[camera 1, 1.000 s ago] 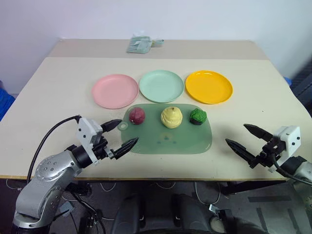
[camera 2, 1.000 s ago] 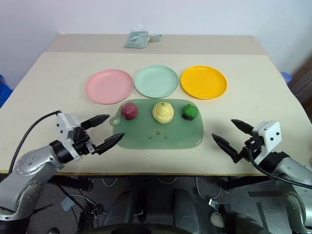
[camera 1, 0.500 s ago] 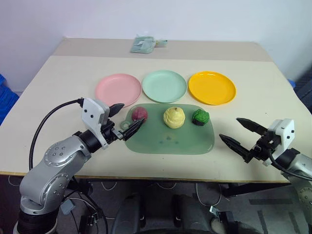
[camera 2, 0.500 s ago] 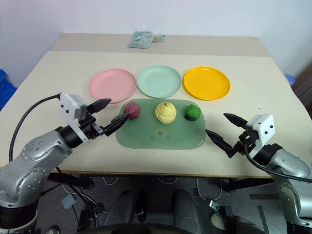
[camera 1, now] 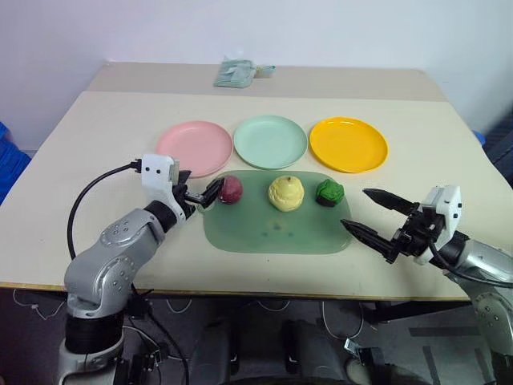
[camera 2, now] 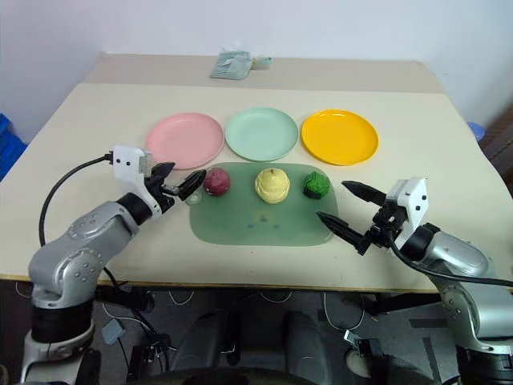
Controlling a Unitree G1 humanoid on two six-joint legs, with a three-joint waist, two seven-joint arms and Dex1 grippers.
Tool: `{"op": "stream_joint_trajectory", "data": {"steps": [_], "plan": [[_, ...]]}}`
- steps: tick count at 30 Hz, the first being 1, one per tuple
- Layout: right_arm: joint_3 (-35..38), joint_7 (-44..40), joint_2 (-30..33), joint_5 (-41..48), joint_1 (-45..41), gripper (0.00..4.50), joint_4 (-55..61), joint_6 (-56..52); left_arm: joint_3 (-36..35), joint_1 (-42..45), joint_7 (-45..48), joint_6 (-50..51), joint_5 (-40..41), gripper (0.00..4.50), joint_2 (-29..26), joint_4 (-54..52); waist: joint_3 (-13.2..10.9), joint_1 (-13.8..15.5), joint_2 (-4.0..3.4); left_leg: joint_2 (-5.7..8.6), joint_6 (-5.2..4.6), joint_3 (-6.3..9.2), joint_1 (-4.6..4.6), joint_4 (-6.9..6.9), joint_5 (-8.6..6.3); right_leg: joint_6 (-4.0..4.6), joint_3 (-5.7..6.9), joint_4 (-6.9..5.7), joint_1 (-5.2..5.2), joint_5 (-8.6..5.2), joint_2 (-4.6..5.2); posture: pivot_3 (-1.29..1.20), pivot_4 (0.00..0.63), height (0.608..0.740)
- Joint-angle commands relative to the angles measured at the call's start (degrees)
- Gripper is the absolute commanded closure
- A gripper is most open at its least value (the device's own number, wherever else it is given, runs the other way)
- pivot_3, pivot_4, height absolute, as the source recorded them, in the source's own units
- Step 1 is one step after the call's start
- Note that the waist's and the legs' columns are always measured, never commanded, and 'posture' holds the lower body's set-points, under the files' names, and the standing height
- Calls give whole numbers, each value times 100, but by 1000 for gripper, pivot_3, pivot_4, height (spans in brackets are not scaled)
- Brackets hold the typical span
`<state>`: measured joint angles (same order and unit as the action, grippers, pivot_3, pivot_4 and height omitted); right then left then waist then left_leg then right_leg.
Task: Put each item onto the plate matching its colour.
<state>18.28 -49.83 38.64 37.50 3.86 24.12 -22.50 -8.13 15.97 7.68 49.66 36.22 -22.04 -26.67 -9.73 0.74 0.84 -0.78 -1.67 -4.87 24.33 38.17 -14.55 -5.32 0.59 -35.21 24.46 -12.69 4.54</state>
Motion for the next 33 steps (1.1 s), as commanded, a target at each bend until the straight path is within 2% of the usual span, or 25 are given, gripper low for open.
{"op": "stream_joint_trajectory", "data": {"steps": [1,15,18,21,29,33], "plan": [[-16,-147,105,175,-124,53,272,14,89,155,-39,-100,-207,0,93,133,0,0,0,0,0,0,0,0,0,0,0,-1,0,0,0,0,150,740],[-119,-56,135,225,-336,53,484,-116,625,459,359,-314,-706,0,458,1029,1,4,1,0,0,1,0,1,0,1,0,-1,0,0,3,0,150,740],[-166,21,113,212,-375,0,542,-146,597,510,346,-307,-788,850,517,1173,1,7,1,0,0,1,1,1,0,1,0,-1,0,0,6,0,150,740],[-199,73,101,203,-439,0,535,-148,652,503,416,-401,-892,2251,541,1169,1,2,1,0,0,1,1,1,0,1,0,-1,0,0,7,0,150,740],[-324,139,61,144,-634,0,448,-107,385,542,483,-924,-929,2251,758,1102,1,5,1,0,0,2,1,1,0,2,-1,-1,1,0,12,0,150,740],[-468,188,6,83,-802,0,393,-71,-307,938,188,-1020,-564,2251,1069,1378,0,13,1,0,0,2,1,1,0,2,-1,-1,1,0,14,0,150,740]]}}
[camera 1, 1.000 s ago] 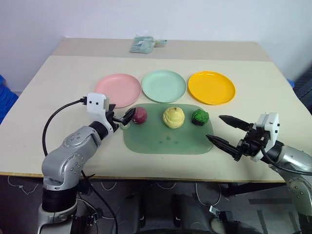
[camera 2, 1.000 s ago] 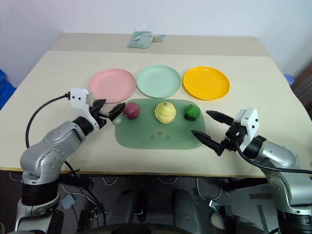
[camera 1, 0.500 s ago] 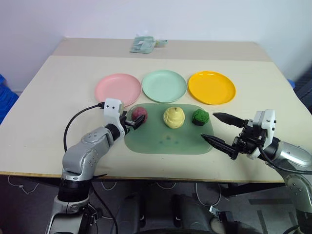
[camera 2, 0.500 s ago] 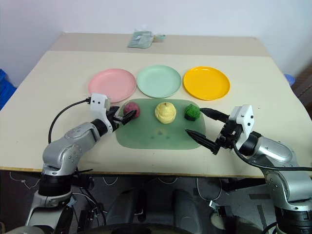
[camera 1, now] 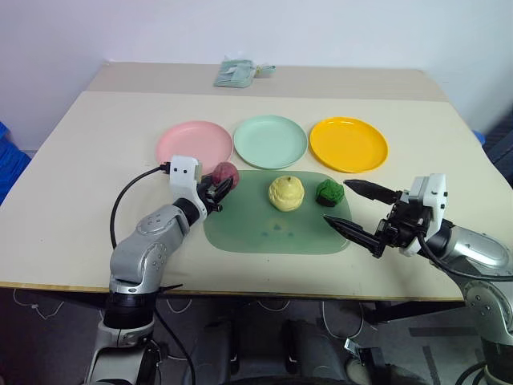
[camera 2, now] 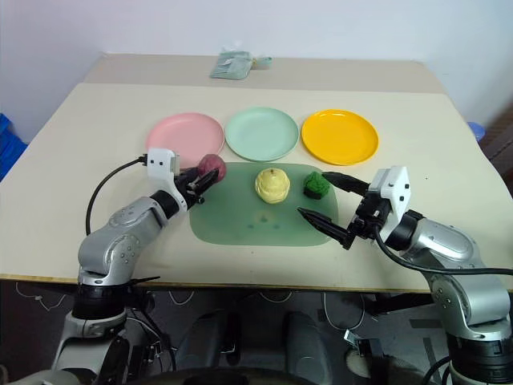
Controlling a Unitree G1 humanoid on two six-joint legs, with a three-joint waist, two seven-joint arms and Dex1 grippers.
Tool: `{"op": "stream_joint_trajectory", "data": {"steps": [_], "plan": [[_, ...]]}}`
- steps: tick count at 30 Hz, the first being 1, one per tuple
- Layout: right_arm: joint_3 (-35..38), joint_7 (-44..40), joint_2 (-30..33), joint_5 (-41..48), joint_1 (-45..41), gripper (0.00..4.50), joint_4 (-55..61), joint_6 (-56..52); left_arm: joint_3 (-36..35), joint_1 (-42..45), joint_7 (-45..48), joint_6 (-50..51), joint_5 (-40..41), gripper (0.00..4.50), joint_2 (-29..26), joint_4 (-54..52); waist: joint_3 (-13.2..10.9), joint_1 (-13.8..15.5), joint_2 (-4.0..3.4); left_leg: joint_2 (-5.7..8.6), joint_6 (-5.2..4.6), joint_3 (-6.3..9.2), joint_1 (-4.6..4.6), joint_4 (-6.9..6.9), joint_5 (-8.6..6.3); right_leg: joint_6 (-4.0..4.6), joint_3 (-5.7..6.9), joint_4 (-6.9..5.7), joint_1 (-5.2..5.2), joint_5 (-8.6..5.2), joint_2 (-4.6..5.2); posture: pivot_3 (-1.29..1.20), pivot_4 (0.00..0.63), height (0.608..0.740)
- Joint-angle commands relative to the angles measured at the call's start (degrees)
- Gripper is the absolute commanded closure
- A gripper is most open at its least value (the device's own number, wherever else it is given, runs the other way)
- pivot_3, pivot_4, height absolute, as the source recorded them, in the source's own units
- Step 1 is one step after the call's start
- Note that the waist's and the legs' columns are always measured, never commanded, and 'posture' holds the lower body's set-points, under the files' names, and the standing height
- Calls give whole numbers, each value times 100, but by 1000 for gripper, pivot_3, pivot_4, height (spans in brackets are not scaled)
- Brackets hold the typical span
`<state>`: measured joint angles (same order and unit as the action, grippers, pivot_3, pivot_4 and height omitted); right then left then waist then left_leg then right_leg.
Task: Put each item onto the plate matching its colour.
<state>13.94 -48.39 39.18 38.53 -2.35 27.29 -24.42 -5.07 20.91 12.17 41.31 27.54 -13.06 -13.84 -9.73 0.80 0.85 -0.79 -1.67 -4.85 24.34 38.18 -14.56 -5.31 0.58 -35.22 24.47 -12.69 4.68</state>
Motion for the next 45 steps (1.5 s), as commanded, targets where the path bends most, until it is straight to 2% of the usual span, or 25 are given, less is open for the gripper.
{"op": "stream_joint_trajectory", "data": {"steps": [1,7,10,13,17,19,22,23,25,28,30,33,39,45], "plan": [[-61,40,-59,-20,-237,0,44,125,-867,638,-451,-173,407,2251,269,309,0,10,1,0,0,1,0,1,0,0,1,0,0,0,0,0,150,740],[-281,5,-145,-29,-647,0,-200,144,-1817,1669,-950,-355,713,2251,423,1678,0,-6,2,4,-6,2,2,5,-3,-7,6,-2,-1,4,-8,0,150,740],[-387,-55,-183,-80,-790,0,-359,204,-1839,1921,-865,-533,622,1306,373,2158,-1,-3,4,7,-9,0,2,5,-4,-22,7,-3,-1,12,-10,0,150,740],[-450,-114,-219,-145,-843,0,-458,287,-1710,1967,-863,-612,482,27,378,2355,-2,7,6,11,-10,1,3,6,-4,-24,7,-2,-3,13,-8,0,150,740],[-452,-26,-324,-202,-958,0,-543,331,-1462,1752,-745,-474,412,27,328,2045,-2,-7,8,13,-12,1,4,6,-5,-26,6,-1,-4,14,-6,0,150,740],[-524,11,-381,-226,-1009,0,-538,300,-1515,1602,-493,-402,760,27,367,1634,-2,-12,8,11,-11,1,3,5,-5,-28,6,-2,-4,15,-6,0,150,740],[-645,72,-464,-264,-1091,0,-542,238,-1232,1243,-65,-381,725,27,108,1081,-2,-31,7,7,-10,1,2,4,-5,-27,6,-5,-2,15,-6,0,150,740],[-735,131,-520,-297,-1166,0,-564,188,-1266,1053,164,-281,987,27,42,765,-2,-42,6,5,-10,0,1,4,-5,-27,6,-5,-2,15,-7,0,150,740],[-1004,408,-680,-539,-1434,0,-732,71,-1092,384,1109,-162,1328,27,-479,-38,-1,-78,6,4,-9,-2,-1,1,-5,-21,6,-9,0,12,-6,0,150,740],[-1198,546,-816,-720,-1649,0,-887,6,-973,-213,1902,-96,1675,27,-982,-656,-1,-136,4,0,-2,-4,-1,-4,-3,-6,5,-11,5,4,-2,0,150,740],[-1384,612,-946,-854,-1845,0,-1094,-30,-1040,-805,2801,-141,1973,27,-1540,-1132,0,-143,4,0,2,0,0,-3,-1,-4,6,-11,6,4,2,0,150,740],[-1680,661,-1143,-1043,-2125,0,-1430,-149,-1124,-1568,3943,-525,1895,27,-2347,-1452,1,-187,-3,0,5,-4,0,-11,-4,0,5,-4,12,3,20,0,150,740],[-1939,461,-1249,-1159,-2313,0,-1821,-304,-1403,-2229,4642,-1015,1929,27,-2796,-1668,1,-162,-3,3,24,-2,5,-19,-15,6,3,3,17,5,43,0,150,740],[-2103,364,-1332,-1419,-2512,0,-2227,-280,-1579,-2730,4962,-1327,1887,27,-2944,-1817,0,-191,-5,3,31,-4,7,-41,-12,7,1,5,31,5,47,0,150,740]]}}
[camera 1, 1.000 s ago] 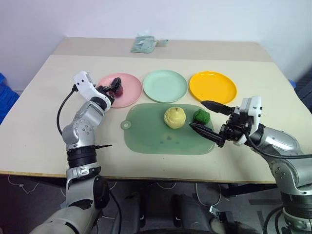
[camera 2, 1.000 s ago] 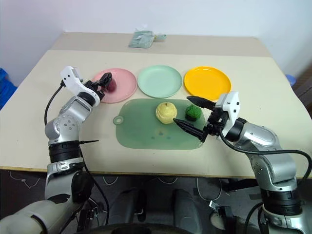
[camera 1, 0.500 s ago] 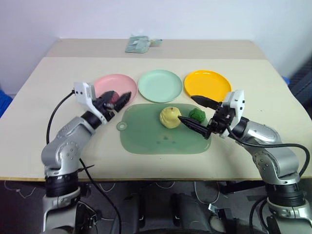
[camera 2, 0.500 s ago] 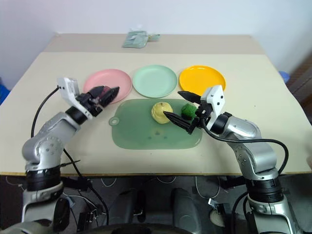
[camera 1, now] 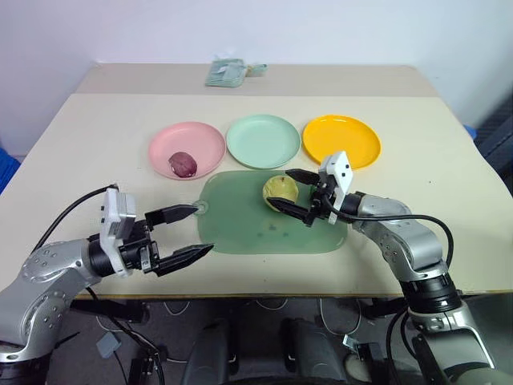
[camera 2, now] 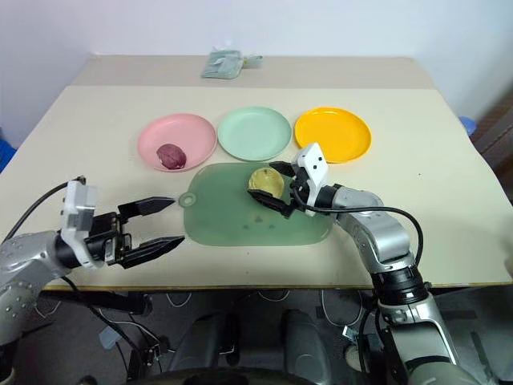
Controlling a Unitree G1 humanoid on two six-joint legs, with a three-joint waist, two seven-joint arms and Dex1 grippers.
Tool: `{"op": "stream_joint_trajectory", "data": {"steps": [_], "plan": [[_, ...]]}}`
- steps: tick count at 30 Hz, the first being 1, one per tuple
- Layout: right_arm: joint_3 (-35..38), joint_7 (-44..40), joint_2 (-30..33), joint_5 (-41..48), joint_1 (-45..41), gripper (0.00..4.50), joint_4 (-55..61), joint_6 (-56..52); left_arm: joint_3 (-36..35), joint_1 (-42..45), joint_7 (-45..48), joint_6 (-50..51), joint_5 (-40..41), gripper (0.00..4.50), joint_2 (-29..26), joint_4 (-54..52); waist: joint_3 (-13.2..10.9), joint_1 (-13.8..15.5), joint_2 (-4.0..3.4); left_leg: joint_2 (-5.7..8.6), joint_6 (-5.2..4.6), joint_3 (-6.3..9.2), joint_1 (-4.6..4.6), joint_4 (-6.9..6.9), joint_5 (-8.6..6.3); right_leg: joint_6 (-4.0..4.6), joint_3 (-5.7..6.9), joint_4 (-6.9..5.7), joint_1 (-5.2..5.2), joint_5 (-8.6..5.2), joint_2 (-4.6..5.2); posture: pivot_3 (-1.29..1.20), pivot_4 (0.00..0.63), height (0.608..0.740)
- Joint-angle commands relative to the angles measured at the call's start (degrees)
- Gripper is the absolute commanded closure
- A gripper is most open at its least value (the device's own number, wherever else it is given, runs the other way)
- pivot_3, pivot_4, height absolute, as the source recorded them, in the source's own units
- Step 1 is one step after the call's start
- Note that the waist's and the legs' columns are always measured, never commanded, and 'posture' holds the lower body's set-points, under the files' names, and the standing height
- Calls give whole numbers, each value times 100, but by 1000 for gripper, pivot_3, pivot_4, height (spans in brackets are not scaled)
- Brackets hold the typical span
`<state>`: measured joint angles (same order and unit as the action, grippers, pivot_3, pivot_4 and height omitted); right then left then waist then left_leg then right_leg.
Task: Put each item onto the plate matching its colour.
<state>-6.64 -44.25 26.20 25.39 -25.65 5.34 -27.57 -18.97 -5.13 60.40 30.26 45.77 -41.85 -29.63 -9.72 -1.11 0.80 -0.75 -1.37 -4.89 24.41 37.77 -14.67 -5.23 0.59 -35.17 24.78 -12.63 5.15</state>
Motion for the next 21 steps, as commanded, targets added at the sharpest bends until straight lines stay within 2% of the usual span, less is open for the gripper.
{"op": "stream_joint_trajectory", "data": {"steps": [1,11,15,16,21], "plan": [[-75,-56,-44,-182,-217,0,-121,53,-225,-203,175,-267,70,27,-74,-259,0,-5,0,0,1,0,0,-3,1,0,0,0,2,0,0,0,150,740],[-198,-118,-185,-681,-355,0,-749,339,-193,-493,237,-595,-26,27,-73,-249,0,-10,-1,0,5,-4,1,-15,3,2,0,1,14,0,2,0,150,740],[-135,-72,-303,-749,-437,1104,-859,411,-127,-488,217,-694,-71,0,-30,-167,0,-11,0,0,9,-10,1,-27,6,3,0,1,21,0,3,0,150,740],[-114,-78,-317,-745,-445,1250,-846,420,-119,-496,212,-712,-77,0,-23,-163,0,-9,0,0,11,-11,0,-30,7,4,0,1,23,0,3,0,150,740],[214,-66,-422,-495,-708,1260,-805,474,-51,-463,100,-759,-63,0,52,-139,-1,-9,-2,0,17,-16,1,-44,13,5,0,1,33,0,3,0,150,740]]}}
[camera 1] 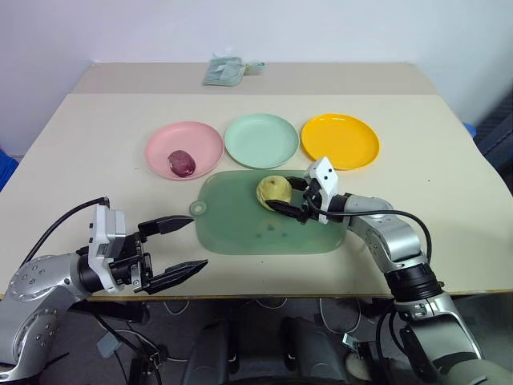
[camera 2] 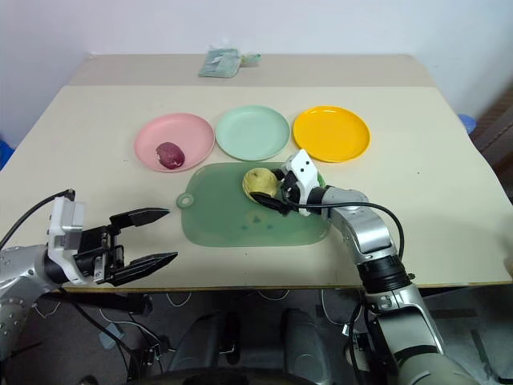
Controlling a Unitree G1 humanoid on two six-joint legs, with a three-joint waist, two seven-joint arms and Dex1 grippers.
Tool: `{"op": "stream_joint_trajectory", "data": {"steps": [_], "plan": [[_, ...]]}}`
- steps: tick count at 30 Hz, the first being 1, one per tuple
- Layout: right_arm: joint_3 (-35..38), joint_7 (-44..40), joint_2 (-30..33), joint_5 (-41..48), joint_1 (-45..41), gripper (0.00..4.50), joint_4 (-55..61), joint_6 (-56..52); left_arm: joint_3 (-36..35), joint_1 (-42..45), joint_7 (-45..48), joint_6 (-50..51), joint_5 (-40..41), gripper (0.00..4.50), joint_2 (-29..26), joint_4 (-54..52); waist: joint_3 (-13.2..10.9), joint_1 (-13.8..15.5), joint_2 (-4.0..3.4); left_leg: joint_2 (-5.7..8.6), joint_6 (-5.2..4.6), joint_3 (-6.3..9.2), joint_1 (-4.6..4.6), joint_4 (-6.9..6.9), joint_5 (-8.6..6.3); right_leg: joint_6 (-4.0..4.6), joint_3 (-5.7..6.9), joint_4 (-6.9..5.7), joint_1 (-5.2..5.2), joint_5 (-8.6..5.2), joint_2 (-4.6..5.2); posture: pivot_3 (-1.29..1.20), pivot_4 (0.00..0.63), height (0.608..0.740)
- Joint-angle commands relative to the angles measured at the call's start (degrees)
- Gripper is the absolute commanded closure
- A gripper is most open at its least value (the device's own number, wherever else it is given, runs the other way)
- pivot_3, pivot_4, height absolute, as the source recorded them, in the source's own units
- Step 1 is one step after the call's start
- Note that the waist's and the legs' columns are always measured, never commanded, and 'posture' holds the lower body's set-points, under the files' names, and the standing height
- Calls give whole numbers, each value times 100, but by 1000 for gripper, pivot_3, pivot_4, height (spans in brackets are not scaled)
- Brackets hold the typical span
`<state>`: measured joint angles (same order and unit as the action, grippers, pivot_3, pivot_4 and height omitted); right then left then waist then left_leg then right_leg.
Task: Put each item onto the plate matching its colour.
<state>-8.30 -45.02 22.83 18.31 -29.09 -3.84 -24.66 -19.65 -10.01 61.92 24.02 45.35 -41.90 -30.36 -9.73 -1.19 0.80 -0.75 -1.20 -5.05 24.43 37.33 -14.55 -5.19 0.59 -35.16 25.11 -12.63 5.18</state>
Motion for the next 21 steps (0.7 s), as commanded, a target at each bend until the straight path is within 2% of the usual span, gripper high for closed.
{"op": "stream_joint_trajectory", "data": {"steps": [1,5,11,13,14,17,21], "plan": [[548,71,-134,295,-581,1260,-49,208,46,55,-112,-126,-5,0,96,-65,-1,-5,-1,0,1,-1,0,-1,1,0,0,0,1,0,0,0,150,740],[939,358,-90,-35,-1661,1260,-1573,1033,194,135,-291,-124,-29,0,209,-113,-2,-23,-3,0,5,-6,0,0,5,11,2,-3,5,7,-1,0,150,740],[1122,600,117,-689,-3208,1260,-4943,2642,356,239,-543,-163,-88,0,328,-165,-2,-15,-1,1,-11,-15,0,-8,15,12,5,4,3,7,-6,0,150,740],[1138,773,136,-878,-3524,179,-5785,2955,355,219,-622,-155,-86,0,352,-219,-2,-42,-2,0,-13,-20,0,-11,15,12,5,5,3,7,-6,0,150,740],[1123,877,142,-984,-3624,41,-6111,3081,344,203,-656,-149,-82,0,359,-244,-3,-68,-3,0,-14,-23,0,-12,16,12,5,6,4,7,-6,0,150,740],[1117,1117,136,-1208,-3747,41,-6685,3322,313,171,-740,-136,-66,0,356,-291,-3,-138,-3,0,-15,-23,0,-10,16,12,4,4,3,7,-6,0,150,740],[1194,1286,146,-1356,-3759,41,-6895,3548,271,147,-813,-110,-16,0,338,-336,-6,-165,-9,-4,-14,-23,-2,-10,17,11,4,1,3,7,-12,0,150,740]]}}
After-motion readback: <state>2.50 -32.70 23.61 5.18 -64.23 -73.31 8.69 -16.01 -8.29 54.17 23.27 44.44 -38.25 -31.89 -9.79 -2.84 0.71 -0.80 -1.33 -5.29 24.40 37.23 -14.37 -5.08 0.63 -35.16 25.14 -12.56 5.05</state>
